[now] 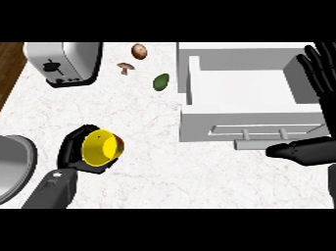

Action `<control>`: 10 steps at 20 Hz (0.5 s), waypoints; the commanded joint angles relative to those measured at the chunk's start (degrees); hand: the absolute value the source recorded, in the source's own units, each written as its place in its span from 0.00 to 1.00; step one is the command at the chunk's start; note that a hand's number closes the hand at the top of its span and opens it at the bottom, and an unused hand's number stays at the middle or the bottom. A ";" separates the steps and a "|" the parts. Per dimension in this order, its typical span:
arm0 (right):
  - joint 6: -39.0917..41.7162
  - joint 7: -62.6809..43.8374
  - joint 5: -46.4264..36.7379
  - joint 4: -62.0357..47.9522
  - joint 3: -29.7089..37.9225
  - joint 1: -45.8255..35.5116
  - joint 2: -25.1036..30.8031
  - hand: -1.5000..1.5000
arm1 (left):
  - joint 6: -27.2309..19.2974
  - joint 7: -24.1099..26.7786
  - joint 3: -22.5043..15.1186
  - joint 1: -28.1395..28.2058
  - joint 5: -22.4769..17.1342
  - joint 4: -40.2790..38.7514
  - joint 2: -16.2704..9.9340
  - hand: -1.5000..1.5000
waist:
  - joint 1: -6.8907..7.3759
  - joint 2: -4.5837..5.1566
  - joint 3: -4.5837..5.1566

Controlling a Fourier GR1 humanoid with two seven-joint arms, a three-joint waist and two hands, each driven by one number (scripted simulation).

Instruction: Pick up the cup, place it into the drawer and close the drawer

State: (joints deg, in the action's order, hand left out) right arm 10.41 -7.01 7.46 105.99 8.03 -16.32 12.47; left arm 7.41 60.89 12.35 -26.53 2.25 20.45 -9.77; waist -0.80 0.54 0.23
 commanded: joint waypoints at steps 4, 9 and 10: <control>0.09 0.47 0.39 -3.21 0.91 -3.25 0.53 0.00 | 1.81 7.69 7.81 -2.83 -7.90 1.38 2.04 1.00 | 0.40 -0.05 -0.08; 0.77 -1.73 2.29 -0.47 2.54 -1.12 1.70 0.00 | 2.90 2.35 3.97 -6.33 -6.47 6.51 3.41 1.00 | 0.62 -0.60 -0.22; 0.86 0.18 0.74 0.66 1.12 1.63 0.65 0.00 | 2.04 -0.76 3.33 -9.37 -6.14 7.20 3.39 1.00 | 0.39 -0.62 -0.23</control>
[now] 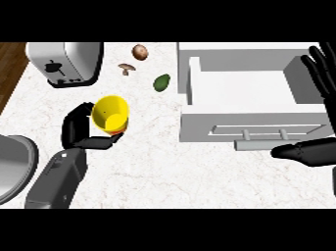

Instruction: Pick up the cup, place it into the drawer and close the drawer

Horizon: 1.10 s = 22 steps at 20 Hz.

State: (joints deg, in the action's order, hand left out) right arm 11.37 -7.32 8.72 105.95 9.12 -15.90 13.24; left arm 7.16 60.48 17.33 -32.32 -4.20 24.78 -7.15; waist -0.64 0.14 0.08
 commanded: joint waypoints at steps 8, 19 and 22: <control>-1.74 -0.39 -1.91 0.47 -0.34 0.78 -0.97 0.00 | -0.70 -17.67 -6.85 -10.23 -0.20 18.49 4.90 1.00 | 1.20 -0.61 -0.14; 0.30 4.78 -2.76 -2.97 0.13 2.44 -0.60 0.00 | -18.45 -39.77 -17.95 -28.85 -4.03 24.79 7.13 1.00 | -0.40 -0.18 -0.15; -0.88 -0.96 -1.59 4.41 -0.41 3.20 -0.69 0.00 | -21.27 -43.04 -16.64 -33.64 -2.50 20.62 7.14 1.00 | -0.82 -0.21 -0.10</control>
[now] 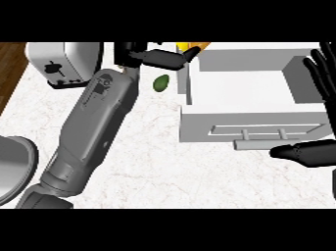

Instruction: Pick up the cup, place it into the drawer and close the drawer

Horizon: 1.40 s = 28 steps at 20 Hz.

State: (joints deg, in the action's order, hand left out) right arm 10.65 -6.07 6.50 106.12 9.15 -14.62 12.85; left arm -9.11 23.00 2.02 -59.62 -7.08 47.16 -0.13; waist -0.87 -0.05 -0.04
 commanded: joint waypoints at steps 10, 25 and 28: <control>0.80 -1.12 1.09 -0.86 -0.54 -3.72 0.35 0.00 | -12.13 -10.39 -11.15 -17.48 -7.19 -22.24 0.13 1.00 | -3.73 0.89 -0.03; 2.49 1.18 0.93 -3.25 -4.56 -7.76 -1.74 0.00 | -5.75 -9.81 -21.68 -14.17 -11.59 -30.21 0.13 0.00 | -10.60 2.78 -0.04; 5.62 2.76 3.42 -5.49 -6.66 -9.01 -2.94 0.00 | -6.96 -6.78 -20.38 -14.03 -14.82 -28.23 0.13 0.00 | -11.12 3.55 -0.04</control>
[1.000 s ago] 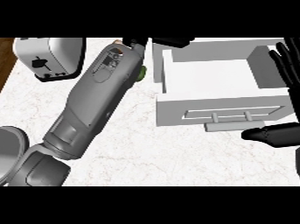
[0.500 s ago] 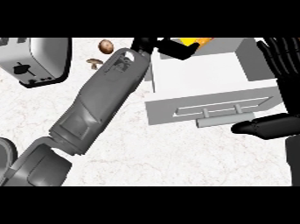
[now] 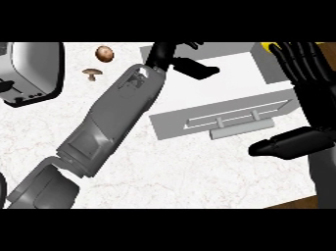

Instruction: Pick up the cup, place it into the drawer and close the drawer

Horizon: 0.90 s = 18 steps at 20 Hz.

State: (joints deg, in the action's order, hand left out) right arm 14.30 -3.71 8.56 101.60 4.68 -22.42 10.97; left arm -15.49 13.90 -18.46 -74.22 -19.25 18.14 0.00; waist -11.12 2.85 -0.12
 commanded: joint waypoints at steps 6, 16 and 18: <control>13.58 -0.96 10.27 -1.10 -6.67 -2.17 0.44 1.00 | 3.19 7.37 2.99 0.84 -10.58 5.37 0.00 0.00 | -0.24 0.04 0.08; 23.68 -8.63 -0.07 -0.35 -15.16 2.30 11.90 0.00 | -2.56 14.30 3.51 1.04 -16.88 4.33 0.00 0.00 | 4.12 -1.42 0.09; 20.83 -6.93 -8.18 3.11 -16.22 4.56 12.47 0.00 | -1.78 15.65 3.58 3.04 -16.21 3.68 0.00 0.00 | 6.30 -2.08 0.09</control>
State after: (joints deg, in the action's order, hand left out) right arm 35.85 -10.82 9.05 102.00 -9.41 -20.25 20.97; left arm -17.16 27.36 -14.90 -72.75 -34.63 22.55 0.00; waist -7.16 1.43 -0.02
